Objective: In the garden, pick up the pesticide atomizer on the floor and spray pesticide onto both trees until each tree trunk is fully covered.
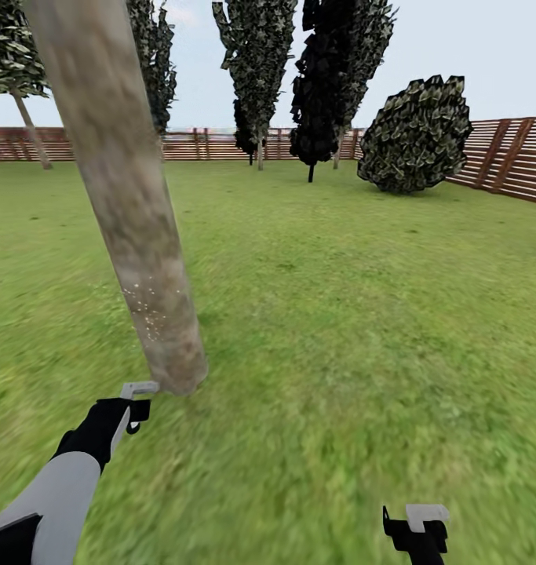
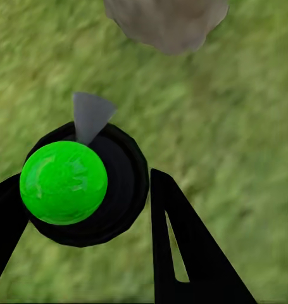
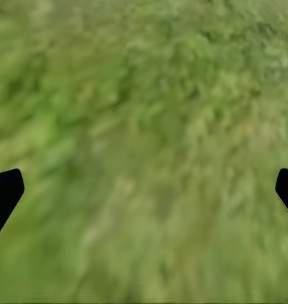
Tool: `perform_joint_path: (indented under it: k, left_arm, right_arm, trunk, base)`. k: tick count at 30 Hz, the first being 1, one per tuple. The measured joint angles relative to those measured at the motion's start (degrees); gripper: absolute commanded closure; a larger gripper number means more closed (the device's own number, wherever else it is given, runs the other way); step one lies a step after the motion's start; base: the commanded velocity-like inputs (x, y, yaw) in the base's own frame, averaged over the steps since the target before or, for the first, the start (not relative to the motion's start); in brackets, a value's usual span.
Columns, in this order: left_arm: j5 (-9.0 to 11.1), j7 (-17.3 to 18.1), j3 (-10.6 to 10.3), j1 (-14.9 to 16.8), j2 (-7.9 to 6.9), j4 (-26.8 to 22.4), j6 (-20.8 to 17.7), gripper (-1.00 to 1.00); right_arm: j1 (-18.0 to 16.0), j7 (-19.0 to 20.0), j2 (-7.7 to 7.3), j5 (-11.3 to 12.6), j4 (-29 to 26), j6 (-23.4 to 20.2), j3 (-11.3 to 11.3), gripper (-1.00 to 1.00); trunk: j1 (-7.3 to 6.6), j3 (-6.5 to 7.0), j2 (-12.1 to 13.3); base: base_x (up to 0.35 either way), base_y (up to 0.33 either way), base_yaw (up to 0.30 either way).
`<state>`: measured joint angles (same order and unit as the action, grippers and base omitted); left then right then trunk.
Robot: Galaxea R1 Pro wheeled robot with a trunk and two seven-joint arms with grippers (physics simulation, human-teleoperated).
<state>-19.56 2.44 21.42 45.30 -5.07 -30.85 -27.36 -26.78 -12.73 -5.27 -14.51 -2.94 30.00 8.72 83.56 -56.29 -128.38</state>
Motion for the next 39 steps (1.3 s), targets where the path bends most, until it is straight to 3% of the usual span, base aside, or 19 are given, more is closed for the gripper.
perform_joint_path:
  k: [19,21,23,32,39]
  left_arm:
    - [-0.56,-0.71,-0.09,0.02,-0.46,0.03,0.11,1.00]
    - [-0.69,-4.63,-0.01,0.02,-0.17,0.08,0.09,1.00]
    - [-0.37,-5.86,-0.02,0.01,-0.01,0.16,0.09,1.00]
    - [-0.22,-6.36,-0.03,0.00,0.69,0.91,0.22,1.00]
    - [-0.23,-6.55,-0.04,0.00,0.95,1.35,3.82,1.00]
  right_arm:
    - [0.02,0.00,-0.01,0.00,0.03,0.00,0.00,-1.00]
    - [0.01,0.00,0.00,-0.03,0.06,0.00,0.00,-1.00]
    - [0.00,0.00,0.00,-0.01,0.06,0.00,0.00,-1.00]
    - [0.00,0.00,0.00,0.00,0.02,0.00,0.00,-1.00]
    - [0.00,0.00,0.00,-0.01,0.05,0.00,0.00,-1.00]
  trunk:
    - [-0.02,0.00,0.00]
    - [-0.02,0.00,0.00]
    - [-0.02,0.00,0.00]
    - [-0.02,0.00,0.00]
    - [-0.01,0.00,0.00]
  base:
    - [0.158,-0.259,0.034]
    - [0.153,-0.256,0.200]
    - [0.151,-0.256,0.252]
    - [0.180,-0.237,0.275]
    - [0.125,-0.253,0.276]
